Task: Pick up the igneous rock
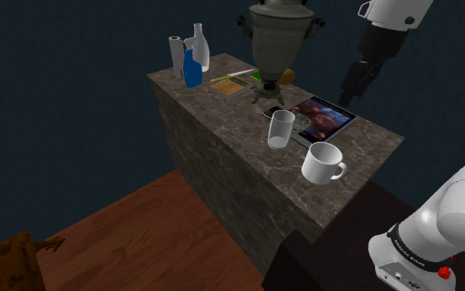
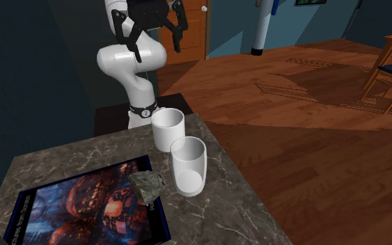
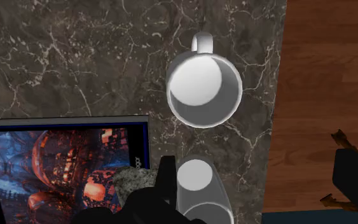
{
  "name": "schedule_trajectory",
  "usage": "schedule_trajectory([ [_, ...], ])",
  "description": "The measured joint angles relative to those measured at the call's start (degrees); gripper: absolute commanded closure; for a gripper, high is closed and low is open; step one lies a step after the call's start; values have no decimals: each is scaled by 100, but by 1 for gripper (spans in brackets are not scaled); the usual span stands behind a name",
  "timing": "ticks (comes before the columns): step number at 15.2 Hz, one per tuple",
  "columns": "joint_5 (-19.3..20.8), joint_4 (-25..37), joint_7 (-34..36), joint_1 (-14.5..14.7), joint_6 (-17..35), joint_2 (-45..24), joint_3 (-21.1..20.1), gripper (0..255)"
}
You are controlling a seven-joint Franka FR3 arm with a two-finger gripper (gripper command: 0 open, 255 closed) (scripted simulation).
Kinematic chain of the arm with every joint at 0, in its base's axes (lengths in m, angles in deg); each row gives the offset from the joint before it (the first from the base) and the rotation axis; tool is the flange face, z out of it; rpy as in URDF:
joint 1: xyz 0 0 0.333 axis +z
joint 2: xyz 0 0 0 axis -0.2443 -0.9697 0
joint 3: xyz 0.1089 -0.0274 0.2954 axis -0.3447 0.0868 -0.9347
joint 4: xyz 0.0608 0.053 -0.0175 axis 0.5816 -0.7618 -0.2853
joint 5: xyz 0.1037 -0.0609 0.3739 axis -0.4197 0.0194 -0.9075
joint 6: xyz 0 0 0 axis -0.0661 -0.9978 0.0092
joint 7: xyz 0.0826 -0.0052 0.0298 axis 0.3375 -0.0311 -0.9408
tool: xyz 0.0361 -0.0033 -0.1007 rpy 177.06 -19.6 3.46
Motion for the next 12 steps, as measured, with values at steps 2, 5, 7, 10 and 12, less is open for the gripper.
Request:
schedule_trajectory([
  [2,44,-58,-70,5,76,-15,9,0],
  [5,304,-380,-494,6,579,-167,106,0],
  [7,477,-512,-756,20,925,-339,139,0],
  [10,761,-805,-1172,16,1606,-658,224,0],
  [12,967,-950,-1460,-11,2013,-859,309,0],
])
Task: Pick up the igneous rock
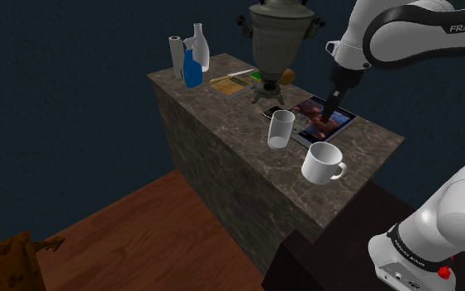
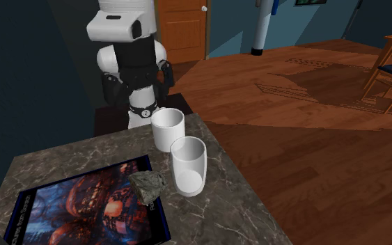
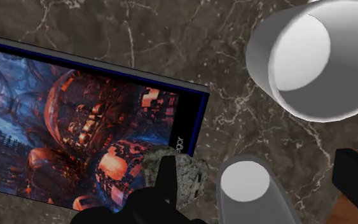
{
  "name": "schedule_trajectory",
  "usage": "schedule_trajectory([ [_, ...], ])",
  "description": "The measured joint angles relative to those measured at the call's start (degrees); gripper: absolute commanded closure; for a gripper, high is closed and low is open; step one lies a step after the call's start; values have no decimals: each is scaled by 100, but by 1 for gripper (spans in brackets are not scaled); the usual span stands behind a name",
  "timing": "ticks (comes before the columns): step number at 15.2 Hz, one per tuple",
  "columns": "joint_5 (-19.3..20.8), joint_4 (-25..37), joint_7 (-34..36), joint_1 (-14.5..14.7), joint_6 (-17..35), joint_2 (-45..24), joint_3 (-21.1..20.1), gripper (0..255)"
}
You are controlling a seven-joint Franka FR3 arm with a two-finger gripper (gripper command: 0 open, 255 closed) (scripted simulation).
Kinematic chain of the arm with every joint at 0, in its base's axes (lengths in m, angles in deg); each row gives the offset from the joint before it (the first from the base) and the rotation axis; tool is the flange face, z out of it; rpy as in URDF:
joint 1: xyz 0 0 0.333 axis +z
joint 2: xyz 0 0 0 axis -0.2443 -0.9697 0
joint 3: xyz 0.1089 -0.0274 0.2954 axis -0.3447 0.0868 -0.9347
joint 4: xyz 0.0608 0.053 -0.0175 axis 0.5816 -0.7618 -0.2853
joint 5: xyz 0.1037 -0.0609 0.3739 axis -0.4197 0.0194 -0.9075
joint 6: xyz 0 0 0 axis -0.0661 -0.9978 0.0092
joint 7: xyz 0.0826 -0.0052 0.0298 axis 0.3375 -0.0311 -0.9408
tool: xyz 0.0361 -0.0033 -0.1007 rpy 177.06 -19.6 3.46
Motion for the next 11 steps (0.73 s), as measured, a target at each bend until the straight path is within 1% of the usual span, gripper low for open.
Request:
schedule_trajectory([
  [1,92,-106,-110,-2,244,-109,18,0],
  [3,302,-60,-393,-43,641,-472,115,0],
  [4,413,-131,-529,-70,905,-628,168,0],
  [8,797,-72,-893,-112,1783,-1388,243,0],
  [11,933,-77,-1003,-146,2139,-1675,285,0],
])
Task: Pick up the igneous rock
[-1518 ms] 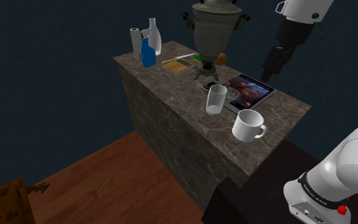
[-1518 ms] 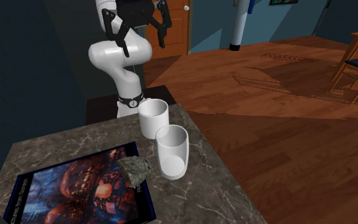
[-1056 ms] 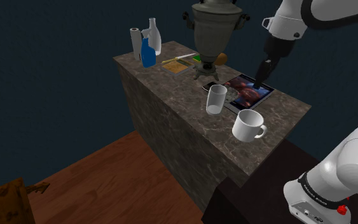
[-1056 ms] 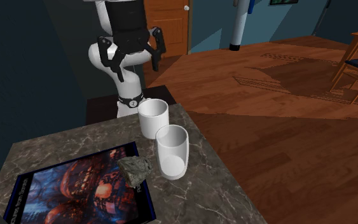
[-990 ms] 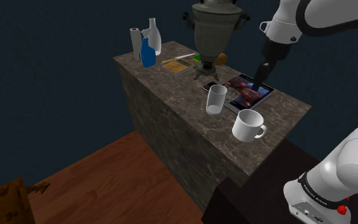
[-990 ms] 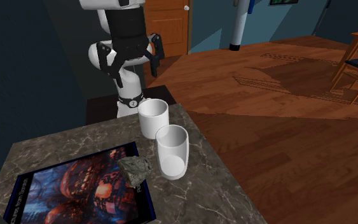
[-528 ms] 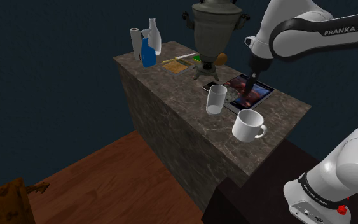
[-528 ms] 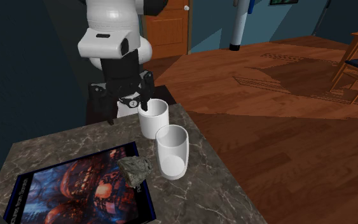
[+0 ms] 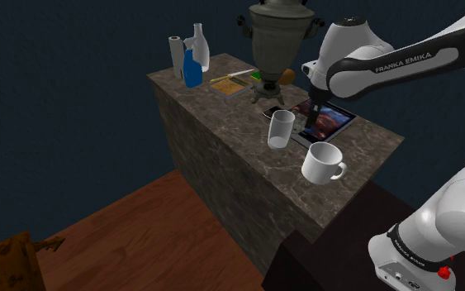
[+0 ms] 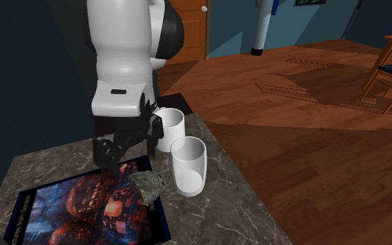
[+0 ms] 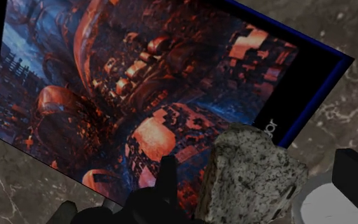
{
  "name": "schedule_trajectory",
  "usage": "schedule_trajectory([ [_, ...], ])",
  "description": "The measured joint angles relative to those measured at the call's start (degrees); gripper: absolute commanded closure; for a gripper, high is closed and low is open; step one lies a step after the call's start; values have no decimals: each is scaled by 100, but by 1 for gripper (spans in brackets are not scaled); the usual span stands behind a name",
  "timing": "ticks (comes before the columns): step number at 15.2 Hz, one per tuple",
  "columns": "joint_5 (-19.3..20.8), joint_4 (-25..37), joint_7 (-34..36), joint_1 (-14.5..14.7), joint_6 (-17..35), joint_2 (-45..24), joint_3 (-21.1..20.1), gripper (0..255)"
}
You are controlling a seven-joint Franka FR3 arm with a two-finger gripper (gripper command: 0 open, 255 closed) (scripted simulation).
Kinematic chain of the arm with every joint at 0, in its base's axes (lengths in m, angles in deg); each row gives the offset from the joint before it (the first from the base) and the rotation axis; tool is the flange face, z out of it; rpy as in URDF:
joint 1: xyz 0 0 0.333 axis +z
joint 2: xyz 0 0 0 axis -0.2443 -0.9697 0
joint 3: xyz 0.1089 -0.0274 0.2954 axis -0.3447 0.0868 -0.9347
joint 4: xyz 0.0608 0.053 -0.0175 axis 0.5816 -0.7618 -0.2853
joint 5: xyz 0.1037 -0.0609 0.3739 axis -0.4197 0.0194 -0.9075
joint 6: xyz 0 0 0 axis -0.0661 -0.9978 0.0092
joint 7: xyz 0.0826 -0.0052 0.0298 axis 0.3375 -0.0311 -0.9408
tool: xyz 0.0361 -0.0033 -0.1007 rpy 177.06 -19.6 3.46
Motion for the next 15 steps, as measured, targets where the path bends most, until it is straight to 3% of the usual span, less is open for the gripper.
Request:
schedule_trajectory([
  [6,100,-229,74,-34,532,-298,14,0],
  [7,105,-241,81,-36,560,-313,14,255],
  [15,108,-247,84,-37,584,-327,15,255],
])
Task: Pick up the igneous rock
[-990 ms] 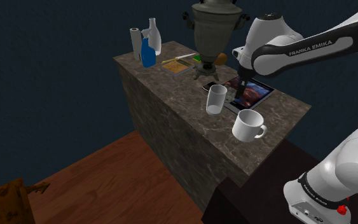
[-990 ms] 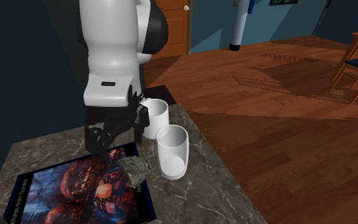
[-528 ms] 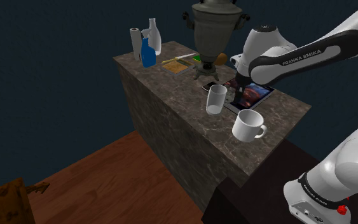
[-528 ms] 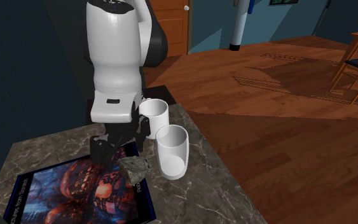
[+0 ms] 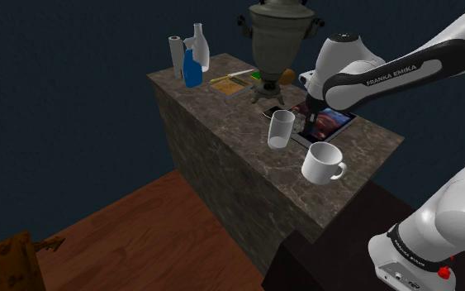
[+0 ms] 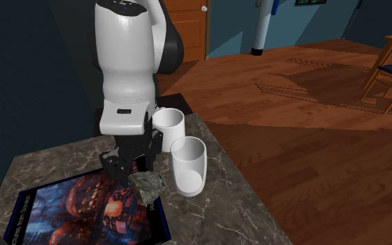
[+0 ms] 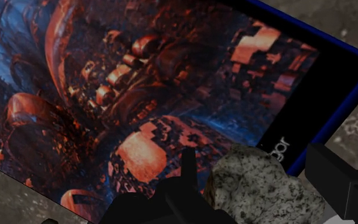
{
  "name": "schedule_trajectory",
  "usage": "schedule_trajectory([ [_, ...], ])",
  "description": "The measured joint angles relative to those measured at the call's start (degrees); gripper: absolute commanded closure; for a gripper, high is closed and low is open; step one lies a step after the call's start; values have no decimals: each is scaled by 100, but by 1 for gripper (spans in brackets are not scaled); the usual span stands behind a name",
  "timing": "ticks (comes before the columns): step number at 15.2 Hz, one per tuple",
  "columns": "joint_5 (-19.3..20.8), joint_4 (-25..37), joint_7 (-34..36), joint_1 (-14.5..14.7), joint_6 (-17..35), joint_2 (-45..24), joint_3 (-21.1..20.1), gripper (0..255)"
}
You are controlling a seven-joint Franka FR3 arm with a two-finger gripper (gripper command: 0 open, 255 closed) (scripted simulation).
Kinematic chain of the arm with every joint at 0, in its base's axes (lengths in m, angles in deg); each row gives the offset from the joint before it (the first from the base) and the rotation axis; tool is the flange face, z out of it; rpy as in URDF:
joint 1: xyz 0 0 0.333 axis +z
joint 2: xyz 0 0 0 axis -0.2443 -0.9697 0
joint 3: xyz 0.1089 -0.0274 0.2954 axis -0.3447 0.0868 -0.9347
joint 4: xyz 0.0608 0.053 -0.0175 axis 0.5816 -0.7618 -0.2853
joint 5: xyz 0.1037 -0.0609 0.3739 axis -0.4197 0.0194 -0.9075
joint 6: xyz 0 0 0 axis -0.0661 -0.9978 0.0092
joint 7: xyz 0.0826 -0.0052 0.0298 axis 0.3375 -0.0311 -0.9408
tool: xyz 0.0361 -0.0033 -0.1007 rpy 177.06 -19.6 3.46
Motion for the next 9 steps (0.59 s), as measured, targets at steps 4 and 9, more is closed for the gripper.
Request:
schedule_trajectory([
  [4,-18,32,-26,4,-106,76,1,255],
  [9,-76,189,-105,23,-494,312,-1,255],
])
